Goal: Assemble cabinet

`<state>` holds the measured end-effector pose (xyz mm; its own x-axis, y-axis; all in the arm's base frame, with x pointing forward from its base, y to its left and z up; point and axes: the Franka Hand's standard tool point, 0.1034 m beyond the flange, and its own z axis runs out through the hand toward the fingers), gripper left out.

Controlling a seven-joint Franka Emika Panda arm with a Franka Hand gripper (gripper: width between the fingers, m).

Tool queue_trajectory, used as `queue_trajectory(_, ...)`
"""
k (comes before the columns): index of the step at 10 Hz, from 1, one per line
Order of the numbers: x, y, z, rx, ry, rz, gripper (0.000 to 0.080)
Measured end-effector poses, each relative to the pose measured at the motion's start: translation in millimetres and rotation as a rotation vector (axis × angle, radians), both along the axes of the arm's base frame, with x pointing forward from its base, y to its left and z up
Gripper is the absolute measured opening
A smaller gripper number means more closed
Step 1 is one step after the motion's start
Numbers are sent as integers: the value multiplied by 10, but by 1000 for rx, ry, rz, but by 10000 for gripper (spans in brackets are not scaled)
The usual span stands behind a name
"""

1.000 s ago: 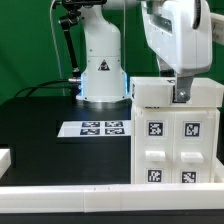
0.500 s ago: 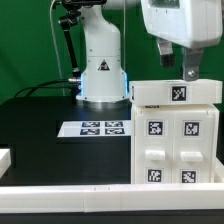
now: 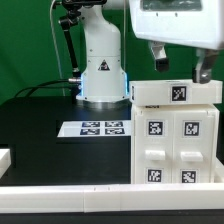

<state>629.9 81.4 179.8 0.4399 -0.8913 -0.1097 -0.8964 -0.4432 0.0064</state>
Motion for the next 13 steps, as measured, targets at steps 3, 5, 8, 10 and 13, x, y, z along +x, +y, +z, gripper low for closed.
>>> queue_trajectory(3,10,1,7,18,-23,192,796)
queue_trajectory(5,8,-4,2,26,-41,394,796)
queue_trajectory(8,-4,7,-12,7,-58,746,796)
queue_trajectory(10,9,56,1,0,-80,995,796)
queue_trajectory(13,17,66,9,20,-102,1328,796)
